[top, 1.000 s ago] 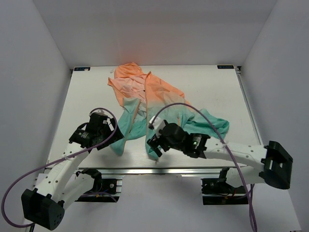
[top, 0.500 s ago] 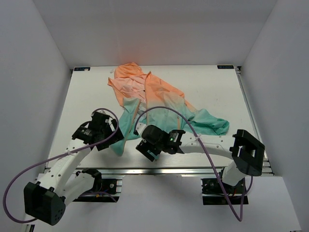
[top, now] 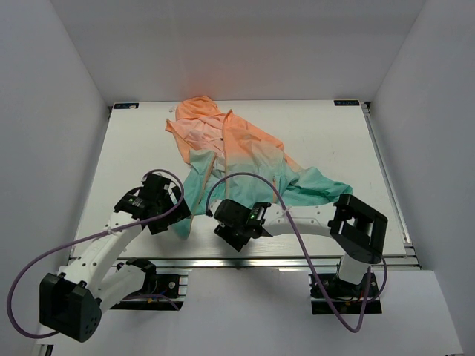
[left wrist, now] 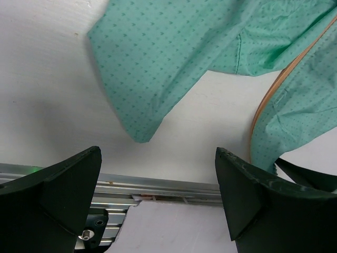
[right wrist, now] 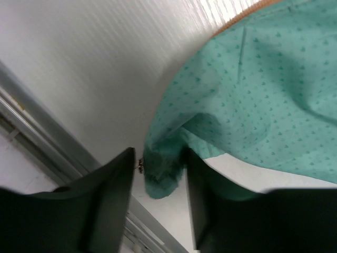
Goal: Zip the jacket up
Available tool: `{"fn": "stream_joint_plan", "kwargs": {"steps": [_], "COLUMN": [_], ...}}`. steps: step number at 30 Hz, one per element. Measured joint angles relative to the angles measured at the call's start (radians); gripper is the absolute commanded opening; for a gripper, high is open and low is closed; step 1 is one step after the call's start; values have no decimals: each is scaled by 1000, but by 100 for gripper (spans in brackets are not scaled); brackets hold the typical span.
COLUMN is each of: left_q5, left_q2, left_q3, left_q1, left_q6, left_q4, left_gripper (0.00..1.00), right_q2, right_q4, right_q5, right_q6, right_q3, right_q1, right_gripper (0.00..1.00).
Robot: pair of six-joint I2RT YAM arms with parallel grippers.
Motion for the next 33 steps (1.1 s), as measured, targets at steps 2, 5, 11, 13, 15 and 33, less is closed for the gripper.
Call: {"fn": "stream_joint_plan", "kwargs": {"steps": [2, 5, 11, 13, 15, 33], "left_q5": [0, 1, 21, 34, 45, 54], "left_q2": [8, 23, 51, 65, 79, 126], "left_q3": [0, -2, -52, -64, -66, -77], "left_q1": [0, 0, 0, 0, 0, -4], "left_q6": [-3, -6, -14, -15, -14, -24], "left_q4": [1, 2, 42, 48, 52, 87], "left_gripper": [98, 98, 98, 98, 98, 92], "right_q2": [24, 35, 31, 27, 19, -19], "right_q4": [-3, -8, 2, 4, 6, 7], "right_q5": [13, 15, -29, -58, -95, -199], "right_q6": [11, 27, 56, 58, 60, 72], "right_q3": [0, 0, -8, -9, -11, -26], "right_q1": [-1, -10, -39, -48, -54, -96], "right_gripper": [39, 26, 38, 44, 46, 22]}}
